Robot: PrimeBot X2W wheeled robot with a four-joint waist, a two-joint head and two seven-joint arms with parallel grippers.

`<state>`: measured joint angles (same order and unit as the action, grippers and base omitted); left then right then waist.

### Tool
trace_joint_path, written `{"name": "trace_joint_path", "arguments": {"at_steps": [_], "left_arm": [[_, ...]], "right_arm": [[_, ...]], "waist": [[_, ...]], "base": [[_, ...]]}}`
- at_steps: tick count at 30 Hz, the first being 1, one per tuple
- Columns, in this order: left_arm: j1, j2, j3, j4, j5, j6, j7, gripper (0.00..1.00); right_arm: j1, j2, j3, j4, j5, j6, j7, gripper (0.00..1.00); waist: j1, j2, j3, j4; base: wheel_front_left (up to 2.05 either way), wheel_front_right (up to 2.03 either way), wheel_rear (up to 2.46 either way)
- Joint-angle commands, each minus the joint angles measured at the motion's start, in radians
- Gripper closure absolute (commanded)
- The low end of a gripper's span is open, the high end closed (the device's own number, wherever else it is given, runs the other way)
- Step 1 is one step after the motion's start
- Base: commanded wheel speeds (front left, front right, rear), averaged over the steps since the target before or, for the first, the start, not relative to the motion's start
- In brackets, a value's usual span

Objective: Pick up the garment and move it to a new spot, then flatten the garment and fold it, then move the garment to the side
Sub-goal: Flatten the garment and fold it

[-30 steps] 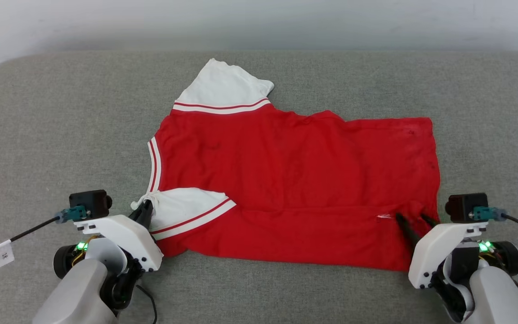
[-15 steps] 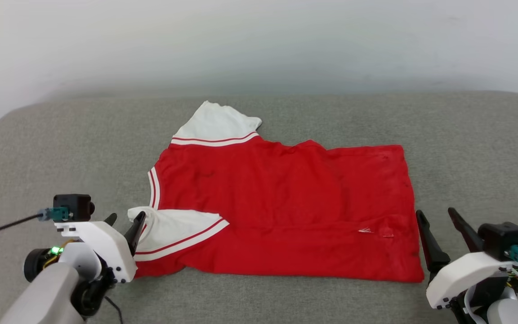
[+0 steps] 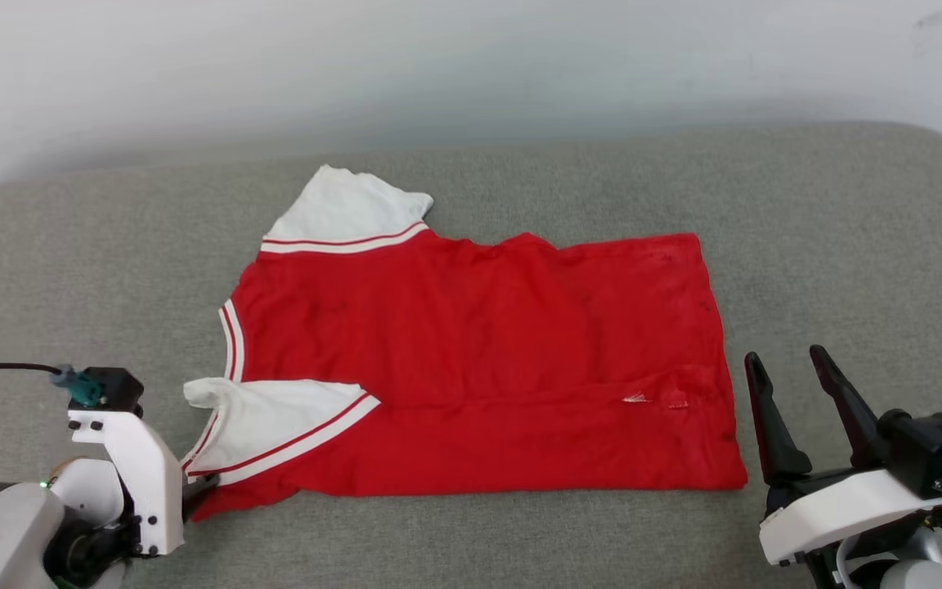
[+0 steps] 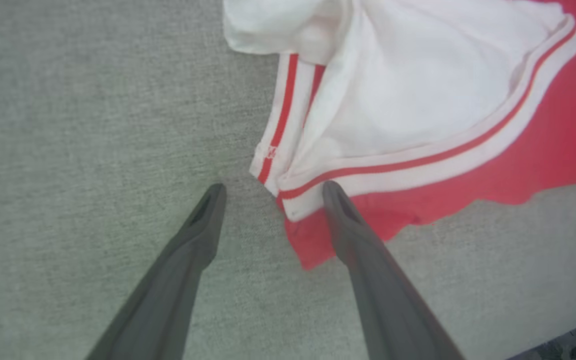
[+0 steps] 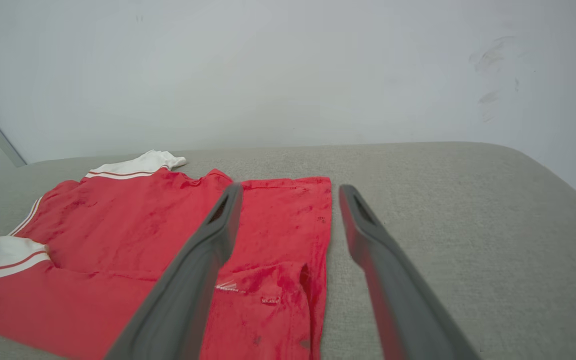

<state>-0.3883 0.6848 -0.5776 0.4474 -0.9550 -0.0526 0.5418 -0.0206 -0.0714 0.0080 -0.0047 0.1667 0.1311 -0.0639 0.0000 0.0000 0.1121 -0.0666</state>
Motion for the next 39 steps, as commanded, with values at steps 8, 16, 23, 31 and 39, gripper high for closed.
{"name": "trace_joint_path", "arguments": {"at_steps": [8,16,23,31,39], "left_arm": [[0.062,-0.059,0.0,0.026,-0.092,-0.007,0.059,1.0],[0.045,-0.074,0.037,0.017,-0.072,-0.014,-0.075,1.0],[0.027,-0.073,0.081,-0.076,-0.065,-0.012,-0.181,1.0],[0.018,-0.058,0.088,-0.222,-0.04,0.008,-0.211,1.0],[0.081,-0.079,0.087,-0.235,-0.052,0.018,-0.257,1.0]], "right_arm": [[-0.007,0.019,-0.013,-0.01,-0.003,-0.001,0.007,0.0],[-0.022,0.019,-0.064,0.004,0.039,-0.001,0.112,0.0],[-0.038,-0.048,-0.095,0.064,0.11,-0.001,0.509,0.0],[-0.073,-0.045,-0.092,0.086,0.119,-0.001,0.758,0.0],[-0.086,-0.013,-0.082,0.145,0.12,0.0,0.803,1.0]], "waist": [[0.0,0.0,0.071,-0.024],[0.0,0.0,0.046,0.001],[0.0,0.0,0.041,0.044],[0.0,0.0,0.087,0.089],[0.0,0.0,0.066,0.107]], "base": [[0.0,0.0,0.0],[0.0,0.0,0.0],[0.0,0.0,0.0],[0.0,0.0,0.0],[0.0,0.0,0.0]]}}
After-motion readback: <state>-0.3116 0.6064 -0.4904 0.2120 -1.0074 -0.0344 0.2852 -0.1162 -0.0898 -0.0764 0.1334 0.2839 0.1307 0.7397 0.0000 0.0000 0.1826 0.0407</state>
